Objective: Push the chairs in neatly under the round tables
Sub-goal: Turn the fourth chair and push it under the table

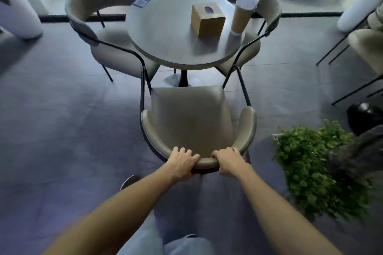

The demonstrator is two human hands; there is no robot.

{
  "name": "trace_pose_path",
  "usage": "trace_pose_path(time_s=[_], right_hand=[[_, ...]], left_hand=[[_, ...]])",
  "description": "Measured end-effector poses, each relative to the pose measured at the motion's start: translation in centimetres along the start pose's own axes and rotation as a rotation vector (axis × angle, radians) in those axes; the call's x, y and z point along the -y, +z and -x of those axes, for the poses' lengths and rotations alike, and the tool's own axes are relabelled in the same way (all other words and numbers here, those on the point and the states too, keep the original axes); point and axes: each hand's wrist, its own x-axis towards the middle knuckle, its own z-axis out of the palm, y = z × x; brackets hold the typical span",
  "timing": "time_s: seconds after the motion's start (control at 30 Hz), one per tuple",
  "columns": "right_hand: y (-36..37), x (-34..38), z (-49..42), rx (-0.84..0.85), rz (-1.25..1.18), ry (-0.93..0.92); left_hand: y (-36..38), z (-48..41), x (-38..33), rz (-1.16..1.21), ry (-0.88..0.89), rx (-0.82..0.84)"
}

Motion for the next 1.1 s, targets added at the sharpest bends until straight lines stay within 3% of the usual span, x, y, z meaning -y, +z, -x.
trace_pose_path(time_s=[0.13,0.57,0.97,1.1], right_hand=[[1.4,-1.0,-0.8,-0.112,0.082,-0.033],[2.3,-5.5,-1.2,-0.236,0.174,-0.045],[1.1,-5.8,-3.1,-0.183,0.118,-0.008],[0.7,-6.3,-3.2,-0.139,0.068,-0.038]], left_hand=[[0.1,-0.3,-0.3,0.023,-0.041,-0.015],[-1.2,-2.6,-3.8,0.091,-0.121,-0.08],[-1.5,-4.1,-1.3,0.134,-0.151,-0.115],[-0.7,-3.5,-0.9,-0.008,-0.165,-0.17]])
